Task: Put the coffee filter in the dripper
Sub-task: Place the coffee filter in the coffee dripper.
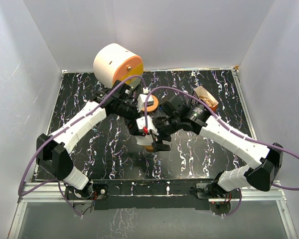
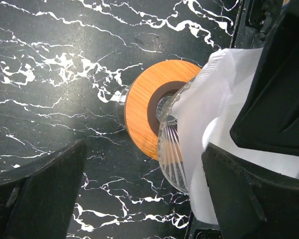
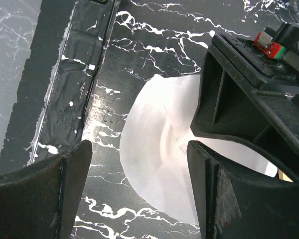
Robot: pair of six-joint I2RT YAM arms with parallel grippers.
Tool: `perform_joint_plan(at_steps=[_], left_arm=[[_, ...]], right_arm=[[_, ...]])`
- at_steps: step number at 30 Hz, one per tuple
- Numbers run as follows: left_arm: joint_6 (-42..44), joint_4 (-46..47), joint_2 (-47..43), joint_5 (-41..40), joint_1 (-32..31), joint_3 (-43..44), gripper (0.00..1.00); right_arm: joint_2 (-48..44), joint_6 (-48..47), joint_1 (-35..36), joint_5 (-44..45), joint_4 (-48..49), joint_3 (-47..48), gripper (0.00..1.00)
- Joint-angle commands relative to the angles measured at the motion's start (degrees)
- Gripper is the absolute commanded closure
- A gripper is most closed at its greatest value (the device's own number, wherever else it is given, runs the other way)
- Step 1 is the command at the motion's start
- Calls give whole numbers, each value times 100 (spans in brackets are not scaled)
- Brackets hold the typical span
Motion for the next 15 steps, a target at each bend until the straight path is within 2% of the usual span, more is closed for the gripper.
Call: perform_joint_plan(at_steps=[1,9,15], left_arm=[[110,-248,-318,340,-8,369,3],[114,-358,-393,473,70,667,1],[-106,-254,-610,506,348,841,1]], right_arm=[[-199,10,-38,-286,-93,418,24],[-311,-23,-353,-703,-265,749,23],[-573,141,-1037,-1246,-212,775,22]])
